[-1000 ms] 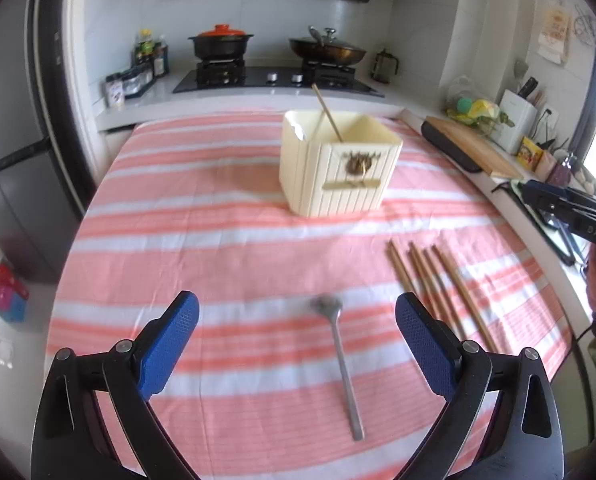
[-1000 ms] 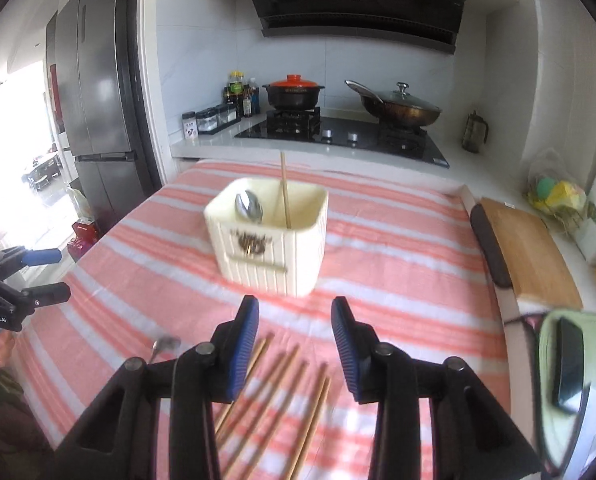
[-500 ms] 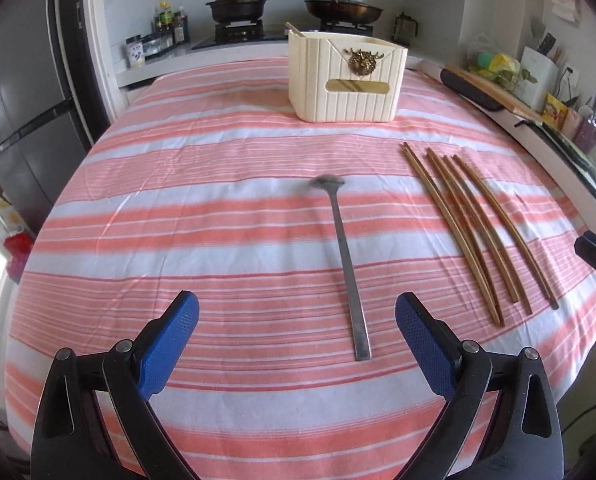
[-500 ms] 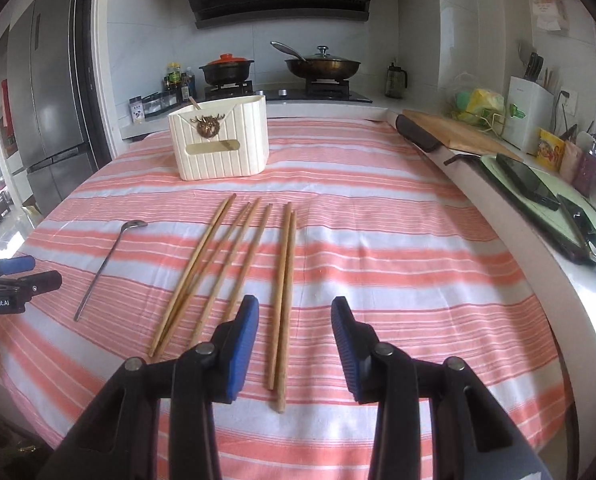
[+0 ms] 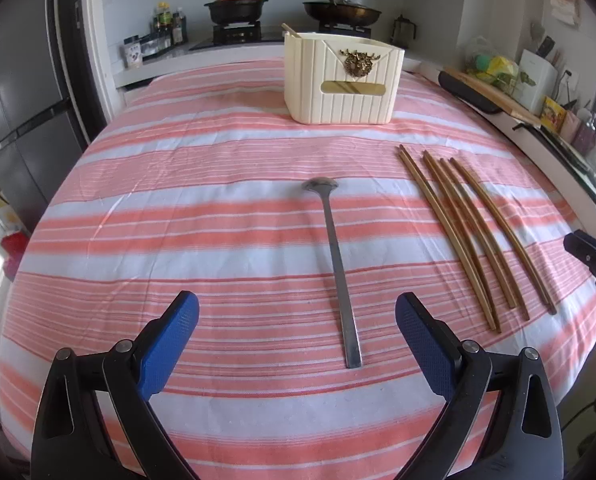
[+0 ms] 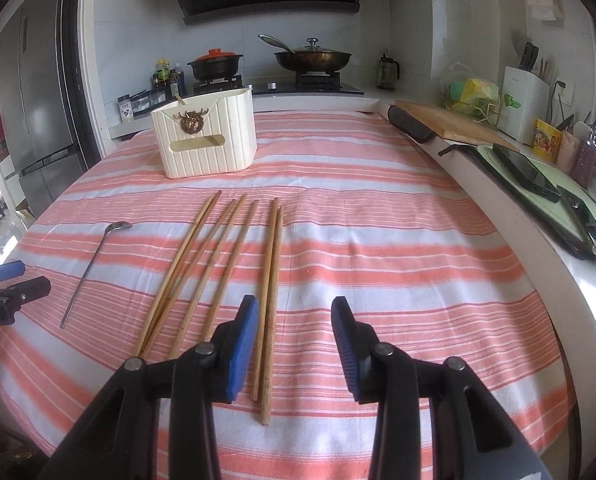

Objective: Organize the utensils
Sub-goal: 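Withdraw both tools from the basket back toward the remaining utensils, then grasp another chopstick with the right tool while the left tool approaches the small spoon, then close the left tool on the small steel spoon's bowl and lift it, then carry the small spoon and chopstick over the cream basket with both tools, then open both tools to drop the small spoon and chopstick into the basket, then withdraw both tools from the basket toward the loose wooden chopsticks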

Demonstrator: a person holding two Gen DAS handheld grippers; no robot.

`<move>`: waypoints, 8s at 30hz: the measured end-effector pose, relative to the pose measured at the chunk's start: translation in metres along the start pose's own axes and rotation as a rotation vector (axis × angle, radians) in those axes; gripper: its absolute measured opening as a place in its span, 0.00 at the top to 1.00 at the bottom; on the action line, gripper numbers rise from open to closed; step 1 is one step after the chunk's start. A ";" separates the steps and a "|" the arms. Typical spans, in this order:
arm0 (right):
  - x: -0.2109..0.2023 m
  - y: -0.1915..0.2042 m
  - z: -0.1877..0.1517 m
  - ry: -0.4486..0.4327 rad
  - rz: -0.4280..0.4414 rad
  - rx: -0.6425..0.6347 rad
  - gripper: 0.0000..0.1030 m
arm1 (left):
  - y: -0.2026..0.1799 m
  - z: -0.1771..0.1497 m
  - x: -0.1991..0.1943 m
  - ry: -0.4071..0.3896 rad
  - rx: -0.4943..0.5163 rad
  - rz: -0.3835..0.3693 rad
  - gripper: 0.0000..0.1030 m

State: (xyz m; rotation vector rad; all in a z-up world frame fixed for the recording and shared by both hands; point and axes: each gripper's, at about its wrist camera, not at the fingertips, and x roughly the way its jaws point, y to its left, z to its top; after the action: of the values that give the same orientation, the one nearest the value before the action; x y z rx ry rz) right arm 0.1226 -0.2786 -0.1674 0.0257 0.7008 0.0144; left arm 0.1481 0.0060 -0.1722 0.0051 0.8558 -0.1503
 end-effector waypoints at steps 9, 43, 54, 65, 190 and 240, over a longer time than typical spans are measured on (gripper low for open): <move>0.043 -0.007 0.016 0.161 0.111 0.036 0.79 | 0.014 -0.002 0.001 0.009 -0.060 -0.013 0.04; 0.063 -0.017 0.008 0.217 -0.118 -0.106 0.93 | 0.040 0.023 0.063 0.106 -0.072 0.116 0.06; 0.065 -0.034 0.004 0.236 -0.107 -0.060 0.93 | 0.054 0.018 0.056 0.112 -0.113 0.080 0.06; 0.070 -0.033 0.010 0.319 -0.036 -0.115 0.72 | 0.034 0.014 0.063 0.130 -0.043 0.106 0.04; 0.228 0.081 0.360 0.071 0.313 -0.021 0.55 | 0.027 0.352 0.129 -0.068 -0.057 -0.197 0.25; -0.107 0.042 0.007 -0.266 0.023 -0.152 0.19 | -0.016 -0.005 -0.109 -0.217 0.016 -0.033 0.00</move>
State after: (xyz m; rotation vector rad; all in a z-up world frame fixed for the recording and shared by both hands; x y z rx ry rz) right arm 0.0450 -0.2389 -0.0918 -0.1083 0.4317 0.0850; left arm 0.0719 0.0046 -0.0925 -0.0107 0.6386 -0.1853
